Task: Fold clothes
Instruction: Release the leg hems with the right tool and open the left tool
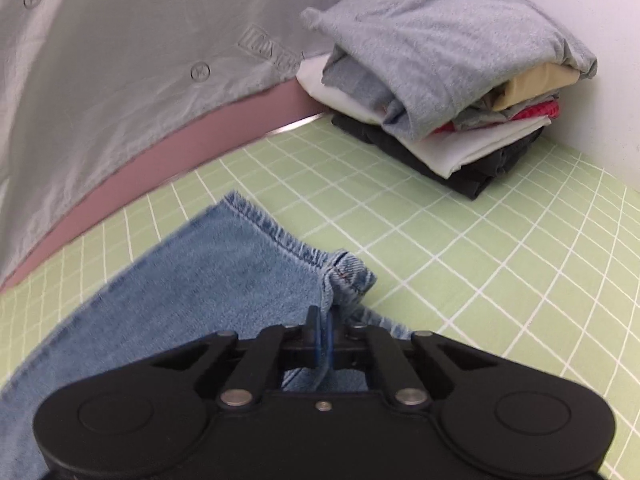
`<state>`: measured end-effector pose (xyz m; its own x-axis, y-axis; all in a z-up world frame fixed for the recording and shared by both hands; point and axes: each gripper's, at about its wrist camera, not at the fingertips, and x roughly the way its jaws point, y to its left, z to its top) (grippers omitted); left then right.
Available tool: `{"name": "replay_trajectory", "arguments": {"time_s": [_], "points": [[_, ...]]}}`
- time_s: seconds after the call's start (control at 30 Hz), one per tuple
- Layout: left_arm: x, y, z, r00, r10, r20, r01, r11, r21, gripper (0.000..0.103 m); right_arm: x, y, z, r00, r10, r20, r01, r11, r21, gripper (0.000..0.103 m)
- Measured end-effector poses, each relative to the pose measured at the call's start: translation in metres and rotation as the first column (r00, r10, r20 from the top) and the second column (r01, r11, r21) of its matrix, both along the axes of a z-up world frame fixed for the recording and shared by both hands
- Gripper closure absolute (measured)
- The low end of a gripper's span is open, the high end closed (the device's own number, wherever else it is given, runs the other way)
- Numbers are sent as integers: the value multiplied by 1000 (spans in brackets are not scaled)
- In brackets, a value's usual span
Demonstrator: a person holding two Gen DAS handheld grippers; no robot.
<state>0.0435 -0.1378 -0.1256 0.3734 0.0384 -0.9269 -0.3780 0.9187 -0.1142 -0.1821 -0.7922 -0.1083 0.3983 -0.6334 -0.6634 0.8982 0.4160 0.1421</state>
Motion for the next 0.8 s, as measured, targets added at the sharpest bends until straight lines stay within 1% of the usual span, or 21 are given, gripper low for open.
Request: {"name": "replay_trajectory", "arguments": {"time_s": [0.1, 0.13, 0.37, 0.4, 0.47, 0.5, 0.53, 0.57, 0.63, 0.67, 0.7, 0.73, 0.8], "points": [[-1, 1, 0, 1000, -1, 2, 1, 1000, -19, 47, -19, 11, 34, 998, -11, 68, 16, 997, -72, 100], [-1, 0, -1, 1000, -4, 2, 4, 1000, -26, 47, -25, 15, 41, 997, -19, 76, 25, 996, -86, 100], [-5, -2, -4, 1000, -11, 2, 11, 999, -33, 42, -44, 17, -11, 994, -91, -67, 93, 995, 29, 100], [-5, -1, -4, 1000, -11, 1, 11, 999, -33, 41, -46, 17, -18, 991, -100, -89, 104, 994, 45, 98], [-5, 1, -4, 1000, -12, -4, 12, 999, -30, 35, -51, 17, -34, 984, -116, -134, 127, 989, 78, 96], [-6, 2, -4, 1000, -13, -4, 12, 999, -30, 34, -49, 19, -34, 980, -116, -160, 128, 990, 67, 90], [-6, 3, -4, 1000, -13, -2, 13, 999, -33, 33, -45, 21, -31, 977, -110, -181, 121, 991, 50, 75], [-7, 4, -3, 1000, -14, -1, 14, 999, -37, 33, -43, 22, -26, 977, -99, -188, 107, 994, 32, 66], [-9, 5, -1, 1000, -16, 4, 16, 999, -36, 33, -37, 25, -17, 979, -71, -193, 71, 997, -6, 40], [-10, 6, 0, 1000, -17, 7, 18, 999, -35, 33, -33, 29, -12, 978, -55, -201, 49, 998, -34, 31], [-11, 6, 2, 1000, -18, 11, 18, 999, -31, 32, -28, 34, -8, 977, -39, -212, 26, 998, -65, 13], [-13, 7, 4, 1000, -18, 17, 18, 999, -26, 31, -22, 39, -4, 974, -18, -226, -3, 996, -90, 0], [-15, 8, 6, 999, -21, 29, 22, 1000, -13, 28, -10, 49, -1, 970, 47, -239, -75, 991, -108, 0]]}}
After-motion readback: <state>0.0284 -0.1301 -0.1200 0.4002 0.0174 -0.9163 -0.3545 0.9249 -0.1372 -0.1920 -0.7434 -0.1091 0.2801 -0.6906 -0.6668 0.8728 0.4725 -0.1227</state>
